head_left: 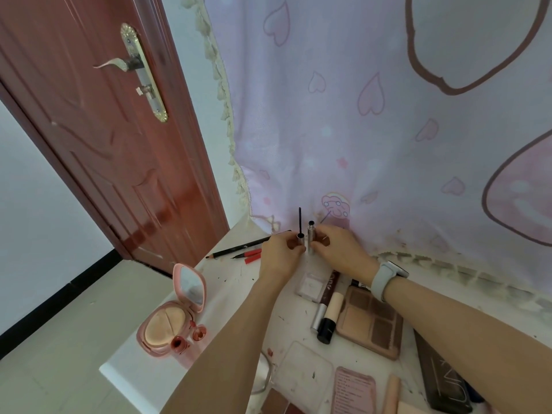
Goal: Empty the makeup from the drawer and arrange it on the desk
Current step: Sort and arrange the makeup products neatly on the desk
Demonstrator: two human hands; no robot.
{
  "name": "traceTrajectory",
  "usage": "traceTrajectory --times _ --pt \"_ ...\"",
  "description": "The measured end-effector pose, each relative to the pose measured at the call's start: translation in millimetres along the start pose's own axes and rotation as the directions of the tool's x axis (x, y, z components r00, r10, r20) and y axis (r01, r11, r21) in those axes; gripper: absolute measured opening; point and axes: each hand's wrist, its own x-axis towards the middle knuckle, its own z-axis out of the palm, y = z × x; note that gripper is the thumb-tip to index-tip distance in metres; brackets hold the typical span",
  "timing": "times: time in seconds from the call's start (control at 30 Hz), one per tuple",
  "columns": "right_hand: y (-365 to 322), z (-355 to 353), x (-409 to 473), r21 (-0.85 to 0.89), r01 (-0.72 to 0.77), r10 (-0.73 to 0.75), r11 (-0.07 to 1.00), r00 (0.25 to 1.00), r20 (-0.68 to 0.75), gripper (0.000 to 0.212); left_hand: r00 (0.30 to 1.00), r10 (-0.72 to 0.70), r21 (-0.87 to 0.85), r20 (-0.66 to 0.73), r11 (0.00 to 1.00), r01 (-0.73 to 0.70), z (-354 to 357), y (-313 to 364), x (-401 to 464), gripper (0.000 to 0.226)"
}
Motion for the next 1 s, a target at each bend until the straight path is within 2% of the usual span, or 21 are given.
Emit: traceTrajectory --times 0.1,0.33,0.4,0.47,0.57,0.67,0.73,0.8,0.83,0.9,0.97,1.0 --pt "0.7 0.0 -0.7 0.011 -0.006 0.006 1.0 1.0 0.004 0.012 1.0 0.001 0.015 -0.001 1.0 -0.001 0.7 0.5 -0.3 0.024" --pt "1.0 -1.8 -5.2 -0.003 -0.087 0.087 0.996 0.996 -0.002 0.033 0.999 -0.031 0.039 -0.034 0.999 0.032 -2.6 -0.4 -6.1 0.037" --pt "-0.8 -4.8 -14.3 -0.014 -0.098 0.097 0.995 0.994 -0.056 0.03 0.998 -0.023 0.035 -0.061 0.999 0.025 -7.6 0.2 -10.8 0.038" --pt "-4.9 -7.9 -29.4 -0.115 -0.035 0.024 0.993 0.995 -0.096 0.023 0.997 0.001 0.033 -0.077 0.999 0.001 -14.2 1.7 -19.4 0.036" --pt "-18.2 -9.1 -50.4 -0.341 0.142 -0.137 0.929 0.99 0.038 0.024 0.993 0.049 0.047 -0.108 0.998 -0.044 -24.4 3.9 -35.3 0.034" --pt "-29.0 -1.7 -53.1 -0.566 0.213 -0.065 0.797 0.961 0.27 0.047 0.989 0.055 0.038 -0.137 0.998 -0.051 -35.2 9.4 -51.1 0.03" --pt "-33.4 4.4 -52.3 -0.63 0.217 -0.005 0.745 0.948 0.32 0.05 0.989 0.041 0.006 -0.141 0.999 -0.041 -42.8 13.5 -61.4 0.026" --pt "-35.5 9.7 -52.4 -0.651 0.238 -0.031 0.721 0.949 0.313 0.045 0.989 0.042 -0.016 -0.144 0.999 -0.045 -51.0 15.3 -72.2 0.024" --pt "-36.7 11.3 -52.7 -0.647 0.242 -0.051 0.723 0.953 0.299 0.044 0.988 0.046 -0.029 -0.148 0.998 -0.051 -55.5 15.6 -77.3 0.023" --pt "-42.7 9.8 -55.0 -0.546 0.202 -0.081 0.813 0.968 0.237 0.045 0.988 0.03 -0.084 -0.15 0.996 -0.043 -65.6 17.1 -87.0 0.022" --pt "-54.9 2.0 -60.0 -0.278 0.137 -0.095 0.951 0.983 0.158 0.044 0.989 -0.012 -0.196 -0.15 0.98 -0.018 -75.2 19.2 -98.1 0.02" --pt "-61.8 -4.0 -65.5 -0.113 0.113 -0.096 0.987 0.986 0.139 0.042 0.989 -0.041 -0.275 -0.144 0.962 0.0 -78.9 20.3 -104.9 0.018"
